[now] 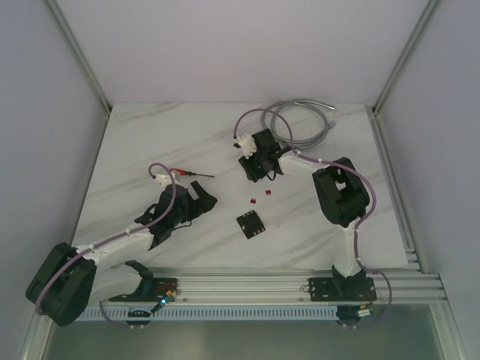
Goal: Snap on the fuse box
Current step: Pick up the fuse from the center of the board.
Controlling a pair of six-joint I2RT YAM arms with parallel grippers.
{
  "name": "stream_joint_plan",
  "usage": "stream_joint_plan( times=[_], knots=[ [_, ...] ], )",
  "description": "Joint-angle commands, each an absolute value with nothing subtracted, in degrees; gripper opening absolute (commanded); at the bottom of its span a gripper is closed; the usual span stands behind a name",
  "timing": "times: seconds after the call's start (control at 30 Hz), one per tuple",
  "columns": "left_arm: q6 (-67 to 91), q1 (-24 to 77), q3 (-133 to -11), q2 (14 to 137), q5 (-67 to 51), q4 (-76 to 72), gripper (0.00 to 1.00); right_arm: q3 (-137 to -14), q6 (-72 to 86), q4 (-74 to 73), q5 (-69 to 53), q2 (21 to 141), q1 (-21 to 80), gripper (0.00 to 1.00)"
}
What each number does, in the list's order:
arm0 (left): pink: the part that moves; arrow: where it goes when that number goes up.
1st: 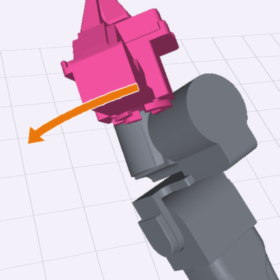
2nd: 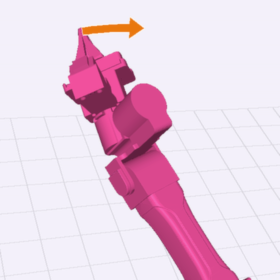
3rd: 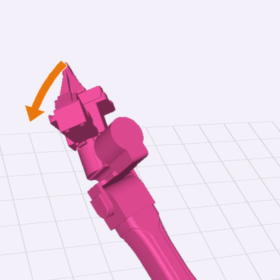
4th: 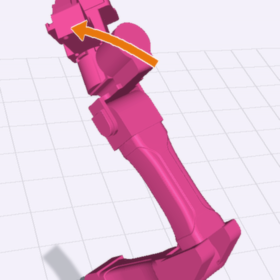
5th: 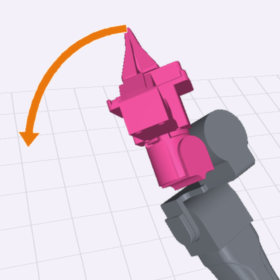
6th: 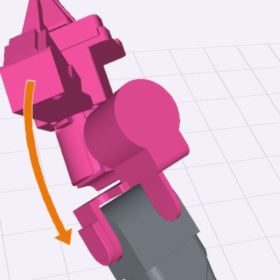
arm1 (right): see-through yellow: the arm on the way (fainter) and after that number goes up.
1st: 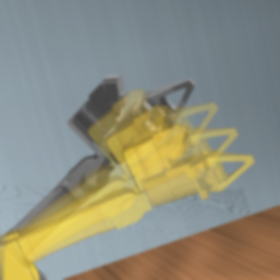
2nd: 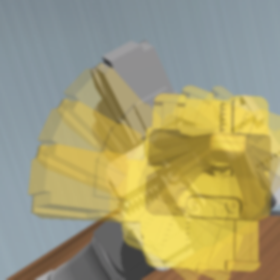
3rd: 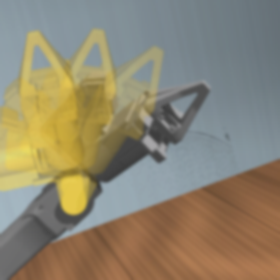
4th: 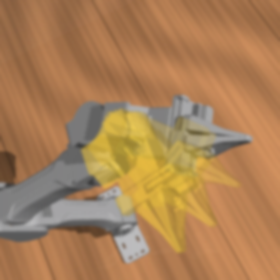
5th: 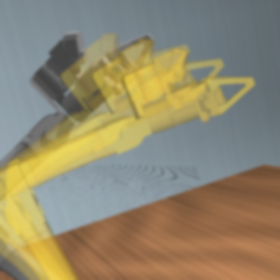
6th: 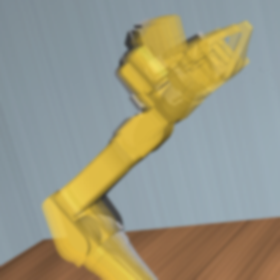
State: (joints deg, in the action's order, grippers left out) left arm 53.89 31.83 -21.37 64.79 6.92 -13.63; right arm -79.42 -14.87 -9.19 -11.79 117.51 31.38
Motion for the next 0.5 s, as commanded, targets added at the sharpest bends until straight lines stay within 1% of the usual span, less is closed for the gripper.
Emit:
stream_joint_plan(
  times=[0.0, 0.23, 0.4, 0.47],
  knots=[
    [53.2, 31.6, -20.8, 64.3, 6.1, -13.4, 1.00, -79.7, -15.4, -10.9, -13.1, 117.7, 31.4, 0.42],
    [53.3, 31.6, -20.9, 64.3, 6.0, -13.4, 1.00, -81.6, -13.2, -11.0, -9.1, 119.9, 31.3, 0.40],
    [53.3, 31.6, -21.1, 64.6, 6.0, -13.4, 1.00, -82.5, -13.7, -11.7, -8.7, 121.1, 31.4, 0.39],
    [53.3, 31.6, -21.1, 64.7, 5.9, -13.4, 1.00, -82.7, -13.8, -12.0, -8.6, 121.3, 31.4, 0.36]
  ],
)
